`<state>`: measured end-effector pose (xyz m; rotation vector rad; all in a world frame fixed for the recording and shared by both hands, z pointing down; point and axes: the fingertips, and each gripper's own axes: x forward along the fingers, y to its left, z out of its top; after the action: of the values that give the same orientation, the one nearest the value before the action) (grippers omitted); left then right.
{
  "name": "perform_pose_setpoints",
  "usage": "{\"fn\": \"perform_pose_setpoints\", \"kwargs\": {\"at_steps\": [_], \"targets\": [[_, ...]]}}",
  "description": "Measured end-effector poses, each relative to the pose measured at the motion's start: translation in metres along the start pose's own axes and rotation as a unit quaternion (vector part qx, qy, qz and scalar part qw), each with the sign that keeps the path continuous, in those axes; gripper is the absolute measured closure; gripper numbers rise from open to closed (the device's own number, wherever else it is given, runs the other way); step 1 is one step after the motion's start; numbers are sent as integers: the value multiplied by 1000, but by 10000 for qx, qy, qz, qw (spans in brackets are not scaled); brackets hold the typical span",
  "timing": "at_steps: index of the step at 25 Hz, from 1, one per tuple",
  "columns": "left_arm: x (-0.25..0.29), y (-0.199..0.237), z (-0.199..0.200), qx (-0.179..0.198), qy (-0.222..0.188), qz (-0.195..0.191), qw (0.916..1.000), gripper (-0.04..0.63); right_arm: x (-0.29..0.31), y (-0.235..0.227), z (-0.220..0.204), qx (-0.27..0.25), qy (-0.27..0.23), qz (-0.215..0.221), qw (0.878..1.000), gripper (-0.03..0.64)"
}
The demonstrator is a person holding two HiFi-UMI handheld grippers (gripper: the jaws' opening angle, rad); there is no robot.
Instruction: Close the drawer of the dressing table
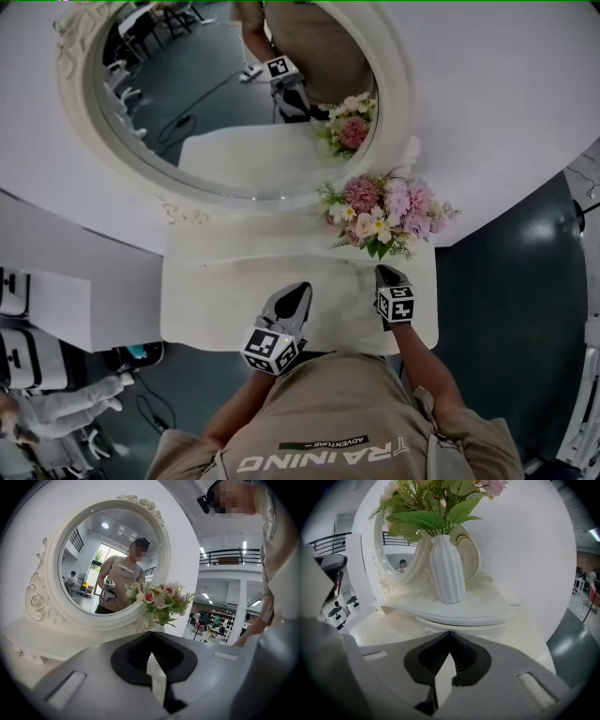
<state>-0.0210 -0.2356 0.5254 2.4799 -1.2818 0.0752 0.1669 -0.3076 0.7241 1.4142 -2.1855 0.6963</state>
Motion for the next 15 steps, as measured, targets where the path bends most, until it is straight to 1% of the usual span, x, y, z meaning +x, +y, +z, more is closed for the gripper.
{"fn": "perform_pose_setpoints", "kwargs": {"at_steps": [7, 11, 15], "targets": [[-4, 5, -1, -15, -12, 108, 9999, 581, 6, -1, 4, -46, -73, 11, 10000, 614], [-2, 5, 1, 4, -15, 101, 9999, 581, 11, -3, 10, 57, -140, -50, 9999, 614], [1, 6, 3, -1, -15, 107, 9999, 581, 11, -3, 10, 37, -188, -5, 9998, 614]]}}
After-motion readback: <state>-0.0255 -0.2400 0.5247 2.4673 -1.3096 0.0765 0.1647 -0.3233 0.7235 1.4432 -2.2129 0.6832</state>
